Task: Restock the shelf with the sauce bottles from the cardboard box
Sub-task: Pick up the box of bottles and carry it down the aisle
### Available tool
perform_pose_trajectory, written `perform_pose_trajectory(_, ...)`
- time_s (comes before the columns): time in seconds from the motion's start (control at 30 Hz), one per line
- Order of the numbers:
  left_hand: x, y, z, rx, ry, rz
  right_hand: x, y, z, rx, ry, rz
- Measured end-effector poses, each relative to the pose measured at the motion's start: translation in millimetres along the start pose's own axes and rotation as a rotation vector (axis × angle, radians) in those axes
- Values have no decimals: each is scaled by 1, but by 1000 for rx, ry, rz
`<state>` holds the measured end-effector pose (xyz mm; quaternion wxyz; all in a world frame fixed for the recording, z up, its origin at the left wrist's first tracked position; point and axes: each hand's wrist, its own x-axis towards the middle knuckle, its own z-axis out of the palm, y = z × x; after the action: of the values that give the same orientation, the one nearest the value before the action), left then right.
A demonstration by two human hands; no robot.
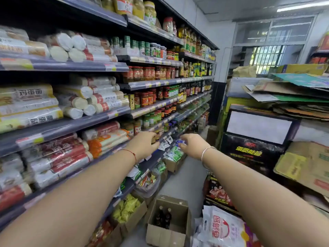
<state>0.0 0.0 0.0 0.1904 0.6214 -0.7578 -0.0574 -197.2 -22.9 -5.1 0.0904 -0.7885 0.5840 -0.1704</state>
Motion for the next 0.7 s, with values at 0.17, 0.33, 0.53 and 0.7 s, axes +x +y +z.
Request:
perform_pose_trajectory(0.17,8,-29,64,-63,-116,-66,3,32,51,3,-88,54)
perform_pose_trajectory(0.33,38,-67,136,-80,-214,-92,22,77,114,39,-144,148)
perform_pose_trajectory(0.53,111,-122,213,-135,-360,-74,74,116,191,111,-230,342)
perform_pose_trajectory(0.7,177,-175,261,-122,-466,9,128,136,241,181,-280,540)
